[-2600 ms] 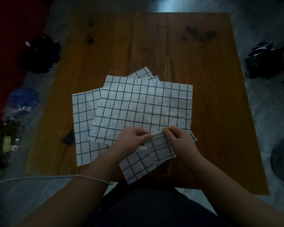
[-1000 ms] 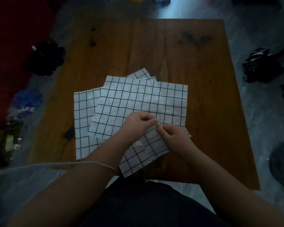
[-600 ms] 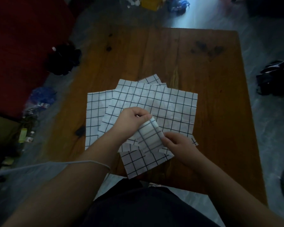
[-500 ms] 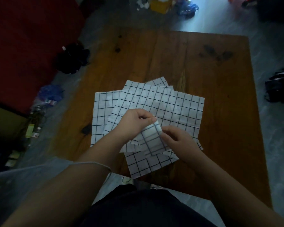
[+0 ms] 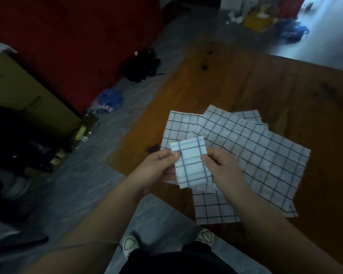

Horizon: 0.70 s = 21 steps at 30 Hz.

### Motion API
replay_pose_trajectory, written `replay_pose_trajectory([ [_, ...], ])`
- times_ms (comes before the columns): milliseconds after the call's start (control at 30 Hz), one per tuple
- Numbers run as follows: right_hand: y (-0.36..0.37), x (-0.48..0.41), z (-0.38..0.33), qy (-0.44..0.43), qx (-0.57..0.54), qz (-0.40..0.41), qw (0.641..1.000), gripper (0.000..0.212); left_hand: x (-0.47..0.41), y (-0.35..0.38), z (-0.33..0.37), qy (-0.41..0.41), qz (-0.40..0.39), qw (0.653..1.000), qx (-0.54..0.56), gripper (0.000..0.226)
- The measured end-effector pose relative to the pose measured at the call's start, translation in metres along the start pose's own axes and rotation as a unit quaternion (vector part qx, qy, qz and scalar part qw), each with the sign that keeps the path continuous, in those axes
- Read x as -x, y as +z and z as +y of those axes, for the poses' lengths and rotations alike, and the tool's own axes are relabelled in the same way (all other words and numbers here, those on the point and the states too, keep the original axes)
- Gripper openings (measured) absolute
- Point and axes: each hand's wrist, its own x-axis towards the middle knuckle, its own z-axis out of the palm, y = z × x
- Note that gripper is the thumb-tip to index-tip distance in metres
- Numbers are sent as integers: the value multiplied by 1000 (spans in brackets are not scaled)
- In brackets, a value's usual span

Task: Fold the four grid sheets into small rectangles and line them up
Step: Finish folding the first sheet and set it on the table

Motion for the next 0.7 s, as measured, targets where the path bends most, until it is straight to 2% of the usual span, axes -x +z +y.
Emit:
replay_pose_trajectory([
  [200,111,4,-35,-6,3,-46,999,16,57,-94,-23,62,97,993,15,22],
  [367,237,14,-70,30,34,-126,991,14,122,-207,-36,135,219,966,12,17],
  [567,411,35,-124,20,40,-183,982,22,211,-352,-46,162,293,940,61,15],
  [700,496,44,-160,11,72,-207,976,19,256,-424,-45,162,337,924,81,17],
])
